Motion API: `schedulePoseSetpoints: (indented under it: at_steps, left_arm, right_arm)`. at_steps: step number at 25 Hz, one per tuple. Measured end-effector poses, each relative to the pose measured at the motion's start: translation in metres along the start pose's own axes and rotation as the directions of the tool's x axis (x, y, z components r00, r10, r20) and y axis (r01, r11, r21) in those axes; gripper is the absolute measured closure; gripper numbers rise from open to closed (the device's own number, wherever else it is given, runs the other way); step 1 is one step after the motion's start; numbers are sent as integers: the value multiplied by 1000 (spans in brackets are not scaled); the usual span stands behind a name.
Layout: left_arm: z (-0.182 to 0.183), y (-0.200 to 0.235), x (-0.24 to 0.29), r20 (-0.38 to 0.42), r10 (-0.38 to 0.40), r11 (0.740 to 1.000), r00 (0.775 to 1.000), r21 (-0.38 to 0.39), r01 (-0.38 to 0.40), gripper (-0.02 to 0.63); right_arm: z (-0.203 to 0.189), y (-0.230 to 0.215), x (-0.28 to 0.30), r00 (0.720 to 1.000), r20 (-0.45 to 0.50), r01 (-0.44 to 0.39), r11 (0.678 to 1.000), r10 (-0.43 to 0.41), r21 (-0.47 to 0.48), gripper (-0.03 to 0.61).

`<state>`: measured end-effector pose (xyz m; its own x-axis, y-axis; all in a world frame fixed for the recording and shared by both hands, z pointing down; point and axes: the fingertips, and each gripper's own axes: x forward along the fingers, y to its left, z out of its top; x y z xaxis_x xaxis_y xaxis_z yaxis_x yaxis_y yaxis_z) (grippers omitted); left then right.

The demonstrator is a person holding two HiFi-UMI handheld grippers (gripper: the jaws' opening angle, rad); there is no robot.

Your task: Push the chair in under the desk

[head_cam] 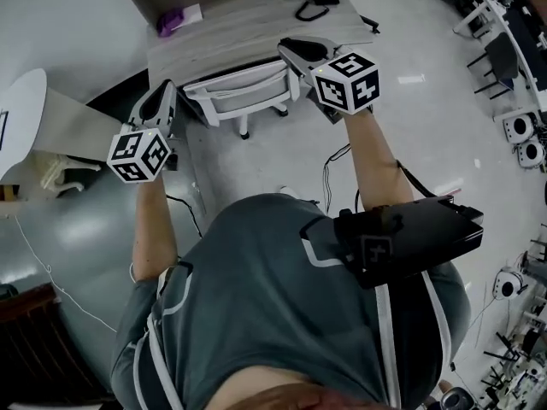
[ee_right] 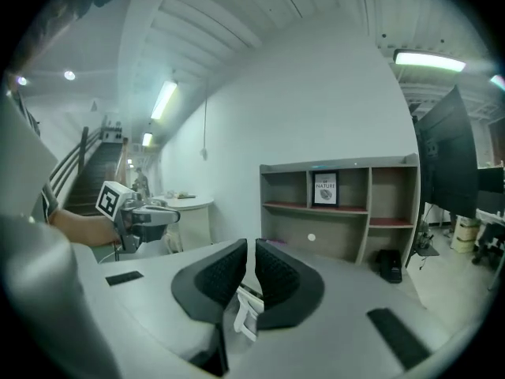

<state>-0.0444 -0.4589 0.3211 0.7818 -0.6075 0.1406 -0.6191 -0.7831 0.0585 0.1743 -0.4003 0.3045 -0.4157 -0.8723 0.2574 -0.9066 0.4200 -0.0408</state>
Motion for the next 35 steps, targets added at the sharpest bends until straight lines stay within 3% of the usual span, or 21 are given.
schedulePoseSetpoints:
  at_steps: [3,7,9,14,22,35]
  left_arm:
    - [18,-3,-14,23,13,1000,1000,-19,-12,604]
    - [32,-21,-16,22,30,998,999,50,-31,604]
    - [36,-24,-18,34,48,998,998,45,-50,604]
    - [31,-25,-18,29,67,998,997,3,-67,605]
    - [42,-23,-17,31,137,988,990,75,-139,604]
    - [45,-44,-2,29,159,986,987,51,-161,604]
  right_arm:
    - [12,12,-10,999,51,1,1000,-2,21,525]
    - [24,12,-31,993,111,44,997,-51,68,535]
    - [26,9,-36,988,129,67,992,-81,105,542]
    - [24,6,-40,983,139,101,985,-121,139,551]
    - [22,1,-39,980,140,118,983,-138,144,551]
    - [21,-34,-50,977,151,120,976,-149,184,551]
